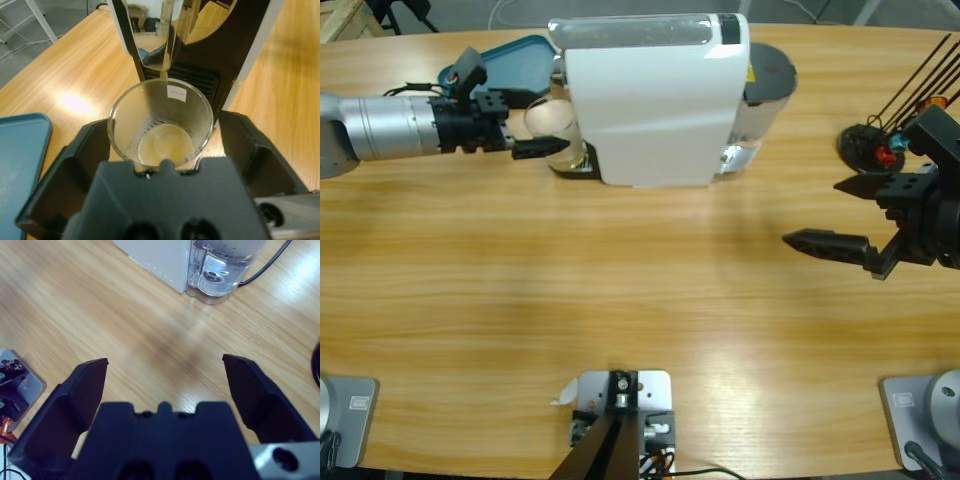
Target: Pour coffee
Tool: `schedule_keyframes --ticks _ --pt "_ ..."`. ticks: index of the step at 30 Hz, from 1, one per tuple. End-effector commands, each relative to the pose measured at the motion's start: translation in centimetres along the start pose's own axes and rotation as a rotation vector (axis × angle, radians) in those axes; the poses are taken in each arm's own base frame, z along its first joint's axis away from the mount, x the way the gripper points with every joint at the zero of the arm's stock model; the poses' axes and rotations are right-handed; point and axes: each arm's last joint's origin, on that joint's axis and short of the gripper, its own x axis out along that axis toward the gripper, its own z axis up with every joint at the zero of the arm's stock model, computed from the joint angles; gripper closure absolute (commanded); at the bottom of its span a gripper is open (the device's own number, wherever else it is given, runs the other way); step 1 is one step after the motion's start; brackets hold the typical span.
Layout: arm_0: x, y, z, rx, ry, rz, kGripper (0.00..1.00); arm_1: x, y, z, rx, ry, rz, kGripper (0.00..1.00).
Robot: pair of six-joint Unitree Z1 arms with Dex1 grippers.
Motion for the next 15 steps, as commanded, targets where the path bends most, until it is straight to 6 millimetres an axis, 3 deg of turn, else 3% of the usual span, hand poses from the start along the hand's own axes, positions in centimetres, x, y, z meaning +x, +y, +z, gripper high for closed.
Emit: schedule_keyframes --ticks 1,5,8,15 --pt "1.3 0.0 -1.2 -0.011 0.022 -0.031 0.462 0.8 -0.2 -0.5 -0.002 0.039 0.001 0.0" --pt "1.3 0.0 -1.1 -0.01 0.024 -0.023 0.679 0.7 -0.2 -0.5 -0.001 0.038 0.001 0.0" --pt "1.2 -0.1 -1.2 -0.012 0.027 -0.022 0.996 0.6 -0.2 -0.5 -0.002 0.034 0.001 0.0" --pt "-0.3 -0.2 -0.5 -0.001 0.009 0.021 1.0 0.6 -0.2 -0.6 -0.002 0.033 -0.002 0.0"
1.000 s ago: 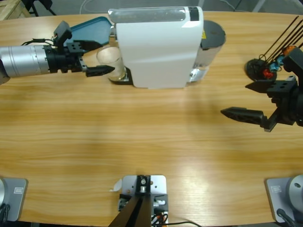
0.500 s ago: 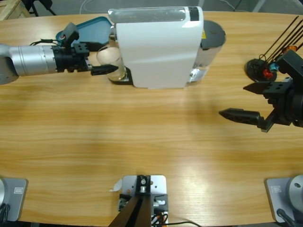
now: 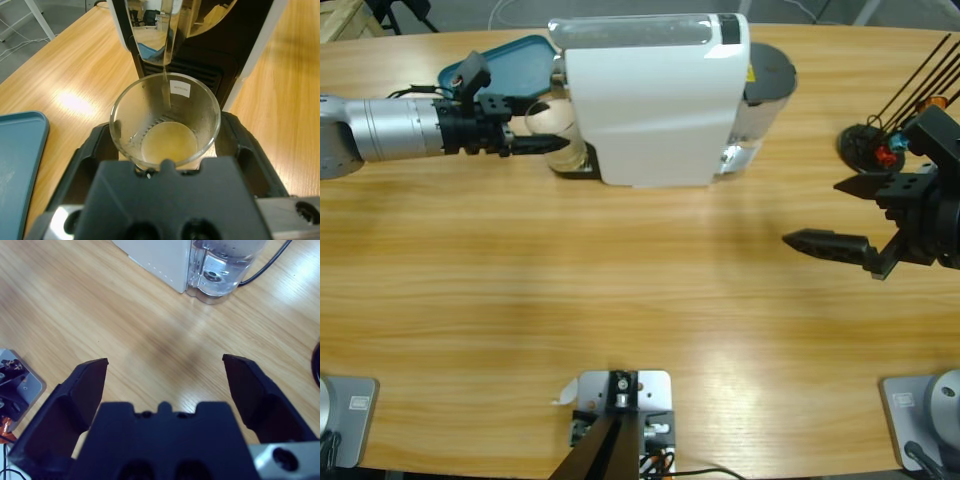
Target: Pour coffee
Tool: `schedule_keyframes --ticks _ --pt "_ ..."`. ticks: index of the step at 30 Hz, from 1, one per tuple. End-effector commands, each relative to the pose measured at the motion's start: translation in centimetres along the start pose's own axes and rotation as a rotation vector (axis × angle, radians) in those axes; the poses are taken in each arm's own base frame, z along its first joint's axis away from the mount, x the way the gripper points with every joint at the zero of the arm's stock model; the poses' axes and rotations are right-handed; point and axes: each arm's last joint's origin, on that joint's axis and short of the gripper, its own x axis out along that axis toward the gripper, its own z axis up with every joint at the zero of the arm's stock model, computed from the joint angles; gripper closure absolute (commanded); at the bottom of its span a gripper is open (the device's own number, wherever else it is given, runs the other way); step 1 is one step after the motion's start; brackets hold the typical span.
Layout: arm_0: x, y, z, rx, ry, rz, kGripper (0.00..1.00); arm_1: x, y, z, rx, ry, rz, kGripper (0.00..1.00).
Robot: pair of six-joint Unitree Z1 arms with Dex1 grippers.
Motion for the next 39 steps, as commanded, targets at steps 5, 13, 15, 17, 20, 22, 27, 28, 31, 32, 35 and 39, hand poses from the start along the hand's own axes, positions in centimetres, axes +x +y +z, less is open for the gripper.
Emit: schedule_keyframes --ticks 5,13,15,17,20,22,27,28,31,32,35,39 --pt "-2.8 -0.3 -0.6 -0.013 -0.005 0.073 1.0 0.3 -0.2 -0.7 -0.002 0.022 -0.012 0.0" --pt "-7.7 3.1 0.5 -0.079 -0.045 0.35 1.0 0.2 -0.2 -0.7 -0.003 0.017 0.0 0.0" --pt "-8.1 4.8 0.7 -0.181 -0.056 0.457 1.0 0.2 -0.2 -0.7 -0.003 0.016 -0.002 0.0" --pt "-7.9 6.4 0.8 -0.254 -0.053 0.568 1.0 0.1 -0.2 -0.7 -0.003 0.017 -0.002 0.0" --pt "-7.1 8.6 1.5 -0.286 -0.047 0.664 1.0 0.1 -0.2 -0.7 -0.003 0.018 -0.003 0.0" --pt "-6.1 9.8 1.3 -0.335 0.011 0.711 1.0 0.2 -0.2 -0.7 -0.002 0.022 -0.004 0.0" --pt "-3.2 11.6 0.0 -0.361 0.119 0.739 1.0 0.5 -0.2 -0.6 -0.002 0.034 -0.004 0.0" --pt "-2.5 12.0 -0.3 -0.356 0.125 0.729 1.0 0.6 -0.2 -0.6 -0.002 0.038 -0.004 0.0" --pt "-0.8 13.2 -0.9 -0.352 0.131 0.713 1.0 0.8 -0.2 -0.5 -0.002 0.044 -0.002 0.0" --pt "-0.4 13.5 -0.9 -0.352 0.133 0.709 1.0 0.8 -0.2 -0.5 -0.002 0.044 -0.003 0.0" --pt "0.6 13.7 -1.1 -0.357 0.155 0.696 1.0 0.9 -0.2 -0.5 -0.001 0.047 -0.003 0.0" --pt "1.3 13.6 -0.8 -0.375 0.212 0.671 1.0 1.3 -0.2 -0.5 -0.001 0.059 -0.004 0.0"
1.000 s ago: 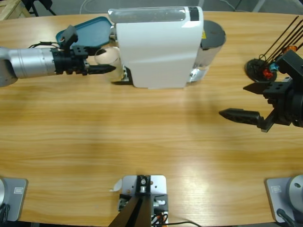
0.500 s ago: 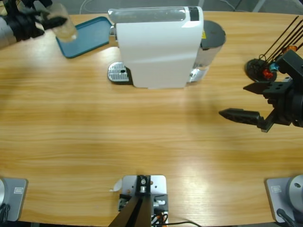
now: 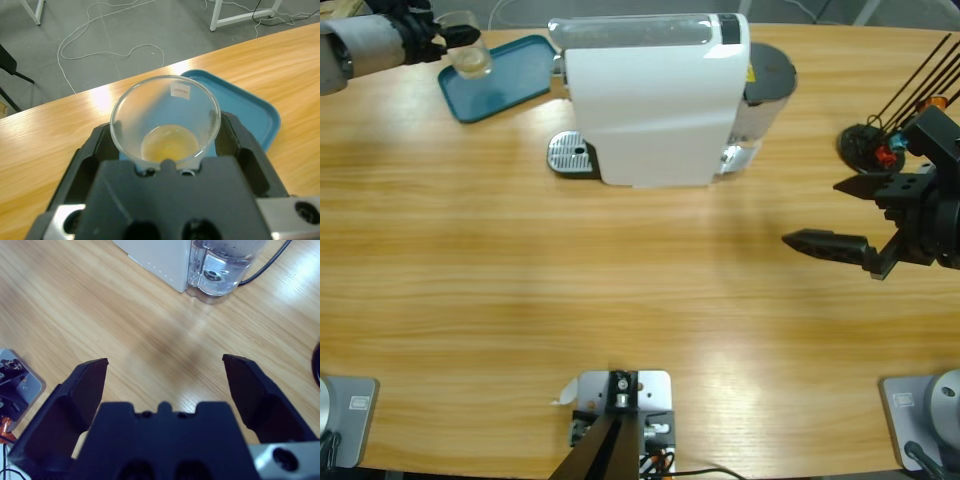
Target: Pour coffee
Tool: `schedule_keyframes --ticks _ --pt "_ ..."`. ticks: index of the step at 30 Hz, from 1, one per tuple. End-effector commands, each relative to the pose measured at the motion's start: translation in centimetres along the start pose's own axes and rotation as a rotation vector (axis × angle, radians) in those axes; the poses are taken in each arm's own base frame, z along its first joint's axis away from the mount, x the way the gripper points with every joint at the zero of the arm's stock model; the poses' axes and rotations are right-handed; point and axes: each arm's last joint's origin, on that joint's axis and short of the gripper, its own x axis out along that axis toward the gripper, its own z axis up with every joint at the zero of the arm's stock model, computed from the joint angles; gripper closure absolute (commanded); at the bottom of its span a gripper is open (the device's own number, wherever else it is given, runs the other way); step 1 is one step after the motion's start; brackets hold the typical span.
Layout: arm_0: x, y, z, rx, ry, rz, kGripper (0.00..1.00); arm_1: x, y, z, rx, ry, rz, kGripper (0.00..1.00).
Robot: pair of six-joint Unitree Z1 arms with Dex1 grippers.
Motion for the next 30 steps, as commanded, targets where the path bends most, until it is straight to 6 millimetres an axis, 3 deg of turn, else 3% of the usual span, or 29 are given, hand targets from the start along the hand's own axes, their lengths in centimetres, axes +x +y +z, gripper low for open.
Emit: schedule_keyframes --ticks 1,27,29,30 --pt "2.6 -1.3 -1.4 0.011 0.146 -0.029 1.0 1.3 -0.2 -0.4 -0.001 0.057 -0.003 0.0" --pt "4.1 -1.5 -1.4 -0.001 0.367 -0.046 1.0 1.4 -0.3 -0.5 0.001 0.059 -0.009 0.0" --pt "4.0 -1.7 -1.6 0.0 0.377 -0.049 0.865 1.4 -0.3 -0.5 0.001 0.059 -0.01 0.0" --pt "3.9 -1.7 -1.6 0.0 0.378 -0.049 0.746 1.3 -0.3 -0.5 0.001 0.058 -0.01 0.0"
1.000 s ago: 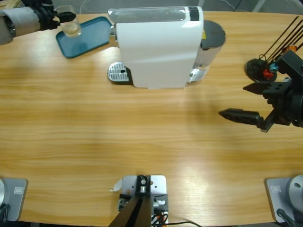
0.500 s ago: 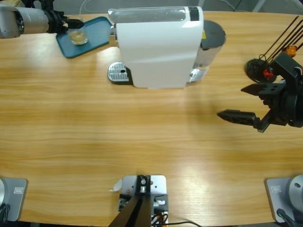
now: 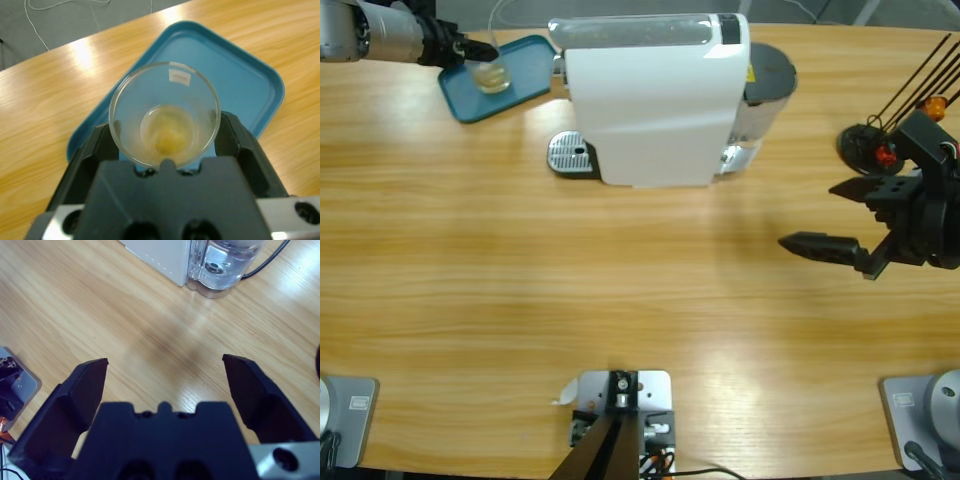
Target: Pour coffee
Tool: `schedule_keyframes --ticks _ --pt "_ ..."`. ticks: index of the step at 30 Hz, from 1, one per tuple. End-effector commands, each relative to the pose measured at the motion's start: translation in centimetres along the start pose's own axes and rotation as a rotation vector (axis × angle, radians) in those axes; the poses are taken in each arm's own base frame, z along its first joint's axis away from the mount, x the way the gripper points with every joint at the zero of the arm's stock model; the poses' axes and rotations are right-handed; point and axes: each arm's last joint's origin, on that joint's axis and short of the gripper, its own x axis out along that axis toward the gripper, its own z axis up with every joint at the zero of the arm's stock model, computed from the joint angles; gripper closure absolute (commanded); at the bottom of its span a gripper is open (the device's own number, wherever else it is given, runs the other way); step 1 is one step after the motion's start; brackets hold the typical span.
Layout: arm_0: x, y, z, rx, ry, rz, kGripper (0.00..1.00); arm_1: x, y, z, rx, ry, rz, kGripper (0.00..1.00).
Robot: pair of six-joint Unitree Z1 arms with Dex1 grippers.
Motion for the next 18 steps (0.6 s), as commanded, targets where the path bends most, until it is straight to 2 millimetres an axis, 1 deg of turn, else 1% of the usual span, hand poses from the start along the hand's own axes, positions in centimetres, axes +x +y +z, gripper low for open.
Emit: schedule_keyframes --ticks 1,2,3,4,5,7,10,13,15,18 --pt "2.4 -0.7 -2.8 0.005 0.124 -0.01 0.457 0.7 -0.3 -0.5 0.001 0.029 -0.007 0.0" --pt "2.4 -0.8 -2.9 0.006 0.125 -0.008 0.191 0.6 -0.3 -0.5 0.001 0.028 -0.006 0.0" --pt "2.3 -0.8 -3.0 0.008 0.126 0.0 0.046 0.6 -0.3 -0.5 0.0 0.027 -0.006 0.0" --pt "2.1 -1.0 -3.0 0.014 0.123 0.008 0.017 0.6 -0.2 -0.5 0.0 0.027 -0.005 0.0" --pt "1.6 -1.2 -2.9 0.026 0.118 0.027 0.001 0.6 -0.2 -0.5 -0.001 0.026 -0.005 0.0" --pt "0.6 -1.3 -2.6 0.033 0.108 0.071 0.0 0.5 -0.2 -0.5 -0.001 0.024 -0.005 0.0" --pt "-1.1 -1.4 -2.1 0.032 0.078 0.076 0.0 0.4 -0.3 -0.5 -0.001 0.021 -0.007 0.0" --pt "-3.2 -1.5 -1.7 0.03 0.04 0.066 0.0 0.3 -0.3 -0.6 -0.002 0.016 -0.011 0.0" --pt "-5.2 -1.7 -1.5 0.026 -0.012 0.067 0.0 0.2 -0.3 -0.6 -0.002 0.011 -0.013 0.0" --pt "-9.6 -2.2 -1.4 0.007 -0.092 0.067 0.0 0.0 -0.3 -0.7 -0.002 0.004 -0.016 0.0"
